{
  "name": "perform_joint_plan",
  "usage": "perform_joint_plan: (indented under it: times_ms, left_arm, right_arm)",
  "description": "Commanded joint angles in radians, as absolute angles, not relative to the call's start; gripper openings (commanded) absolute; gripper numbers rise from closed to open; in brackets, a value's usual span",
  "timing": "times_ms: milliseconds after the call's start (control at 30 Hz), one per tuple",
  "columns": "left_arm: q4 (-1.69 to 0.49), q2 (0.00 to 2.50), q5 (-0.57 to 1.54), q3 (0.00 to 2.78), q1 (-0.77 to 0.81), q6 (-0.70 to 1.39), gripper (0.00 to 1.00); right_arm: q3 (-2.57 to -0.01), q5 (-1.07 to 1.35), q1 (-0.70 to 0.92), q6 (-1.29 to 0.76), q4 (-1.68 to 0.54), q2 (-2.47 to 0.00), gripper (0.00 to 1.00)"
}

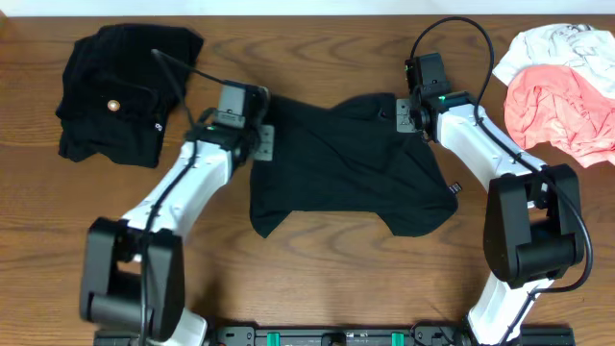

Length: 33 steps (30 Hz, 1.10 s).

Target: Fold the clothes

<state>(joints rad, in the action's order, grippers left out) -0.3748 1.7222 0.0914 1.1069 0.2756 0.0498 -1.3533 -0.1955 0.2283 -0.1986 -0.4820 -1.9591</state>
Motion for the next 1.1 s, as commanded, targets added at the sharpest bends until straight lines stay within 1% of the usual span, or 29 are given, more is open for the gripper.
perform_joint_plan:
  times_ms: [0,367,567,767,1067]
  left_arm:
    - [-0.377,1.785,0.123,1.105,0.300,0.031,0.06]
    - [-0.379,1.932,0.119,1.105,0.309,0.031,0.06]
    - [-0.388,1.985,0.085,1.105,0.309,0.031,0.06]
    - [-0.391,1.996,0.085,1.105,0.309,0.031,0.06]
    - [-0.395,1.996,0.085,1.105,0.309,0.031,0.06]
  right_arm:
    - [-1.375,-0.202,0.220,-0.213,-0.483,-1.967,0.01]
    - [-1.375,-0.203,0.215,-0.213,-0.464,-1.967,0.01]
    - [-1.375,-0.290,0.199,-0.213,-0.442,-1.967,0.01]
    - [-1.375,-0.429,0.163,-0.213,-0.361,-1.967,0.01]
    - [-1.375,-0.448,0.123,-0.206,-0.199,-1.967,0.01]
